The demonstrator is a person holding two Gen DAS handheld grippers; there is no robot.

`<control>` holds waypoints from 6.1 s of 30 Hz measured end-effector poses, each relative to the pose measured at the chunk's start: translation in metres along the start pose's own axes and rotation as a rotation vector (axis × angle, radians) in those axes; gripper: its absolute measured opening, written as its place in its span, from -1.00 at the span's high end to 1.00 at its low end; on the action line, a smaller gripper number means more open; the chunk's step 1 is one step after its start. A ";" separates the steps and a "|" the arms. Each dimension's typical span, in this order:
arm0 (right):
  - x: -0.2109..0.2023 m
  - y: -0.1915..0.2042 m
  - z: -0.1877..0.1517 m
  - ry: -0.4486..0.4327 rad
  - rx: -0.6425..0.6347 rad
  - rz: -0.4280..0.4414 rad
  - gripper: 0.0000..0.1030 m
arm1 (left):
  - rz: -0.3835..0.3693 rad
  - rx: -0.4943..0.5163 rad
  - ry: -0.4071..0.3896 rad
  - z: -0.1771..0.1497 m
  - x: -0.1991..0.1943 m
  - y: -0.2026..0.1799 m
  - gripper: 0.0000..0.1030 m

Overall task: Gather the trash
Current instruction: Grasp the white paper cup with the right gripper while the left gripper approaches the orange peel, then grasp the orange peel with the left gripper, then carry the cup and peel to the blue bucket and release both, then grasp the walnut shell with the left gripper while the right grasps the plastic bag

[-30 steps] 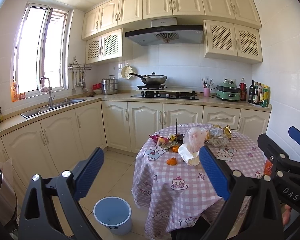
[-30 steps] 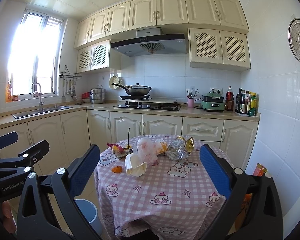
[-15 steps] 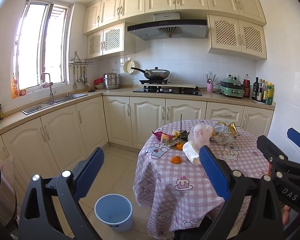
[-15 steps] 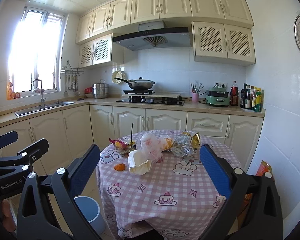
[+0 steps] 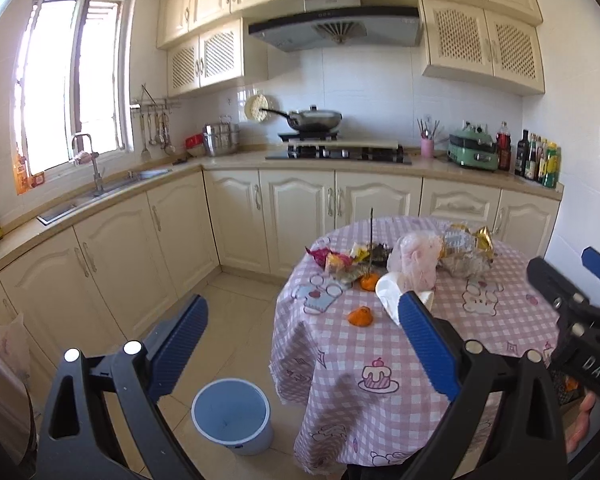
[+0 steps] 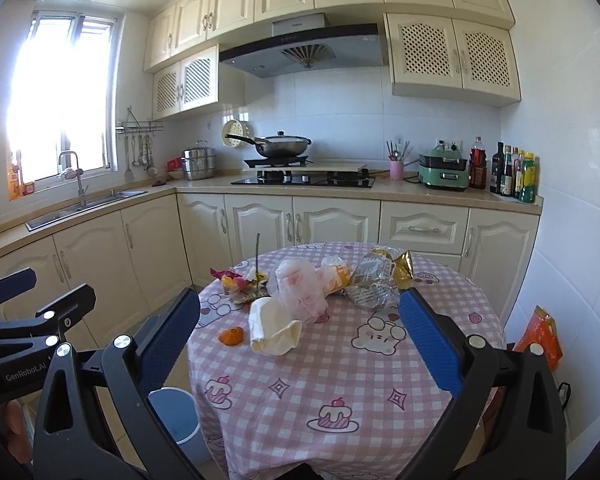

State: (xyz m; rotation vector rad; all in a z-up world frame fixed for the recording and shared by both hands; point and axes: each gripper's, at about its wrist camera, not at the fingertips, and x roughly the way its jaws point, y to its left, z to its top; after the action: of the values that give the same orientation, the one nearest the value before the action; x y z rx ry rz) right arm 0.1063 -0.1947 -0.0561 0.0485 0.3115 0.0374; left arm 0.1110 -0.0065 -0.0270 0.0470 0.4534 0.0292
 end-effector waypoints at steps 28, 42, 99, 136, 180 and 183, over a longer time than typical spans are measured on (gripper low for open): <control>0.200 0.028 -0.048 0.398 0.077 0.143 -0.87 | -0.039 -0.067 0.318 -0.030 0.174 0.014 -0.83; 0.208 0.021 -0.055 0.449 0.066 0.178 0.00 | -0.097 -0.066 0.320 -0.033 0.192 0.010 -0.82; 0.210 0.138 -0.017 0.368 -0.057 0.444 0.00 | -0.101 -0.242 0.273 -0.047 0.220 0.127 0.35; 0.348 0.310 -0.155 0.629 -0.291 0.365 -0.31 | 0.074 -0.444 0.595 -0.185 0.360 0.280 0.34; 0.163 -0.053 -0.038 0.314 0.067 -0.077 -0.53 | -0.295 0.024 0.346 -0.025 0.211 -0.083 -0.33; 0.165 -0.067 -0.045 0.342 0.088 -0.070 -0.57 | -0.285 0.051 0.370 -0.029 0.225 -0.096 -0.33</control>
State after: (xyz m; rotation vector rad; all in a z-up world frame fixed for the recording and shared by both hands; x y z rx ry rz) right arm 0.2513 -0.2522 -0.1524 0.1193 0.6561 -0.0383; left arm 0.3022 -0.0926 -0.1565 0.0265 0.8275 -0.2576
